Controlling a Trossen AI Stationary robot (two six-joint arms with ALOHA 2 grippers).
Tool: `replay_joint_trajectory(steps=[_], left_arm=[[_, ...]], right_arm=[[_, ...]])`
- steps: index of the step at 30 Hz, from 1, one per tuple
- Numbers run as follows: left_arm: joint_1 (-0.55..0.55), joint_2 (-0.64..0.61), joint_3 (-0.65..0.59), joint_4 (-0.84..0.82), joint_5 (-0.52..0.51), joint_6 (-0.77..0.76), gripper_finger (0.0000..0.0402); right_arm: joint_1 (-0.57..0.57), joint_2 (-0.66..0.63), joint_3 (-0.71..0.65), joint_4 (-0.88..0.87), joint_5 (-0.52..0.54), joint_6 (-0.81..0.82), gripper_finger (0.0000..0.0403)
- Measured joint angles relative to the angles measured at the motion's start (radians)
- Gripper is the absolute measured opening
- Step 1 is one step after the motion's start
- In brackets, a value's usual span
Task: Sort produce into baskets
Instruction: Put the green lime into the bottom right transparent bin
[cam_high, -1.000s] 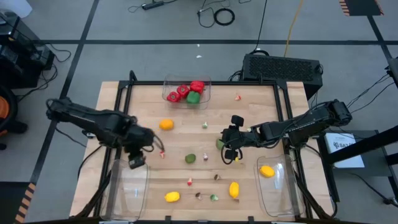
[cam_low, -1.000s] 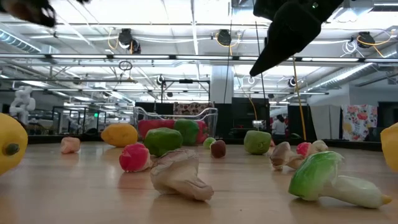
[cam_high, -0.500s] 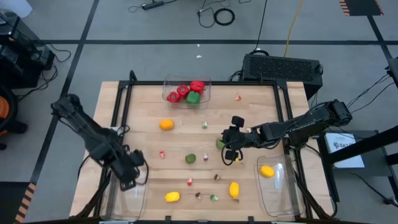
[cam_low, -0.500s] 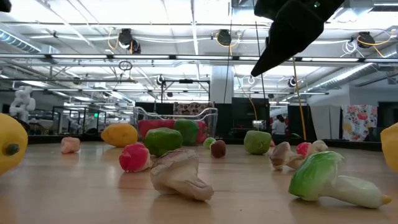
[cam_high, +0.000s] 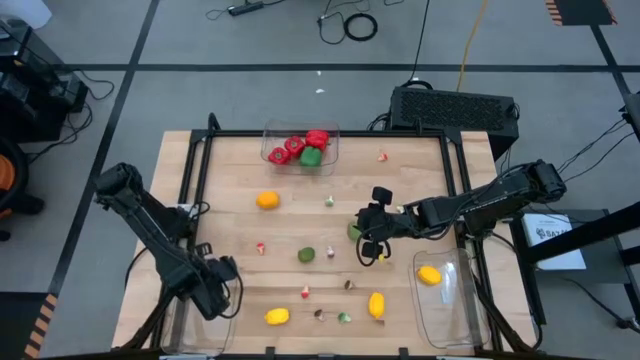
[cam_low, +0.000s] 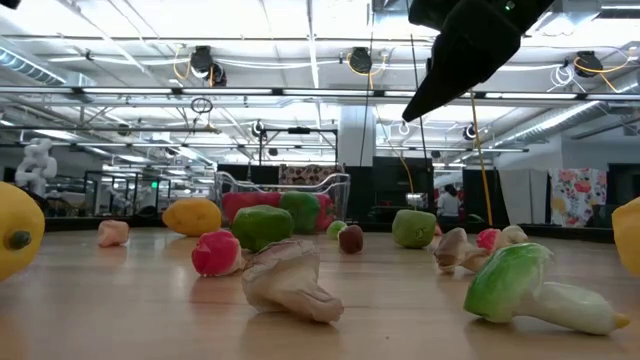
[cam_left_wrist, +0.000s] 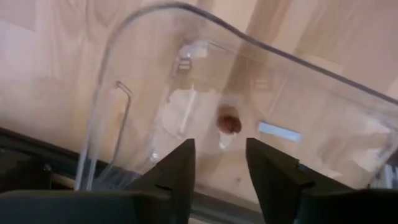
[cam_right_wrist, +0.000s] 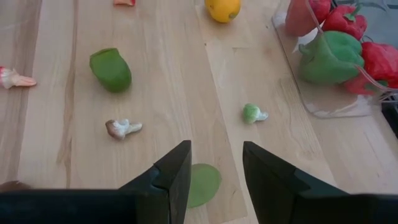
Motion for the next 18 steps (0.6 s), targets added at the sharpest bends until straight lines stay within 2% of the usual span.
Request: replay_joint_trajectory(steps=[6,9,11,14,18], left_arm=[[0.022,-0.016,0.044,-0.106,-0.079,-0.007,0.0177],[0.021,-0.038,0.092,-0.156,-0.192,0.001,0.0178],[0.021,-0.059,0.125,-0.175,-0.322,0.013,0.0178],[0.022,-0.084,0.158,-0.172,-0.576,0.08,0.0178],[0.023,-0.1,0.171,-0.129,-0.972,0.225,0.0178]], right_arm=[[-0.001,0.0,0.0,0.024,0.0,-0.005,0.0137],[-0.001,0.0,0.0,0.044,0.0,-0.011,0.0137],[-0.001,0.0,0.0,0.055,0.0,-0.016,0.0137],[-0.001,0.0,0.0,0.083,-0.015,-0.01,0.0137],[-0.001,0.015,0.0,0.132,-0.144,-0.008,0.0137]])
